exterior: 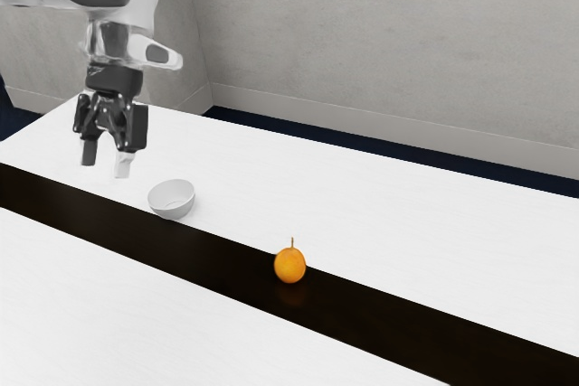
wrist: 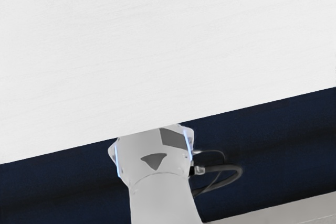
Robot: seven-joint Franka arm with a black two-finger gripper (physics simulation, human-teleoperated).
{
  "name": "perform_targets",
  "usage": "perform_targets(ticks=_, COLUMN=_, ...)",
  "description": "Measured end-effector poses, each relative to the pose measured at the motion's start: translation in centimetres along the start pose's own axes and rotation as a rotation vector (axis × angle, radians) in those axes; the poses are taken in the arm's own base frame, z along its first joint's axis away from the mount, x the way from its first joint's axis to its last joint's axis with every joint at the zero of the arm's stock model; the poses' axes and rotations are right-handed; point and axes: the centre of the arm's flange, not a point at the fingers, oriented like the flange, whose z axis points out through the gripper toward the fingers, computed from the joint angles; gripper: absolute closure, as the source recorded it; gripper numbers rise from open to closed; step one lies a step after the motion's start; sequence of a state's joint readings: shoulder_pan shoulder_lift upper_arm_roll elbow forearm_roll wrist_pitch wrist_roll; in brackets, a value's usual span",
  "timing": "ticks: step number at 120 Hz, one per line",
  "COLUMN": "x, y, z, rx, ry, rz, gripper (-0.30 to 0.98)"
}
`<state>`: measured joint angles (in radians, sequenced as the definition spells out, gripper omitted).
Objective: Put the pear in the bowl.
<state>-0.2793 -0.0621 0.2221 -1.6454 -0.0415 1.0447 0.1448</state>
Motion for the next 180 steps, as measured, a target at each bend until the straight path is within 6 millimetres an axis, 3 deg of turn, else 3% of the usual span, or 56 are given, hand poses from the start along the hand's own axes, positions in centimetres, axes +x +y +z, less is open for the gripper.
perform_targets(ticks=13, x=2.2, y=4.8, z=-2.8, rx=0.138, ry=0.173, rz=0.021, gripper=0.00)
perform_targets(ticks=23, x=8.8, y=7.7, z=-1.7, rx=0.202, ry=0.214, rz=0.069, gripper=0.00)
perform_targets(ticks=27, x=11.5, y=7.3, z=-0.8, rx=0.209, ry=0.225, rz=0.067, gripper=0.00)
perform_targets(ticks=39, x=18.8, y=3.2, z=2.6, rx=0.159, ry=0.243, rz=0.034, gripper=0.00)
perform_targets(ticks=51, x=25.0, y=4.0, z=7.2, rx=0.134, ry=0.258, rz=0.102, gripper=0.00)
perform_targets(ticks=64, x=28.5, y=4.4, z=10.4, rx=0.106, ry=0.307, rz=0.191, gripper=0.00)
perform_targets(ticks=83, x=31.5, y=4.2, z=13.1, rx=0.077, ry=0.408, rz=0.327, gripper=0.00)
perform_targets(ticks=103, x=32.9, y=3.8, z=14.6, rx=0.117, ry=0.457, rz=0.493, gripper=0.00)
perform_targets(ticks=128, x=33.3, y=4.0, z=17.1, rx=0.135, ry=0.458, rz=0.660, gripper=0.00)
perform_targets(ticks=161, x=32.9, y=5.4, z=16.5, rx=0.132, ry=0.500, rz=0.815, gripper=0.00)
perform_targets(ticks=180, x=31.7, y=6.6, z=19.1, rx=0.065, ry=0.455, rz=0.868, gripper=0.00)
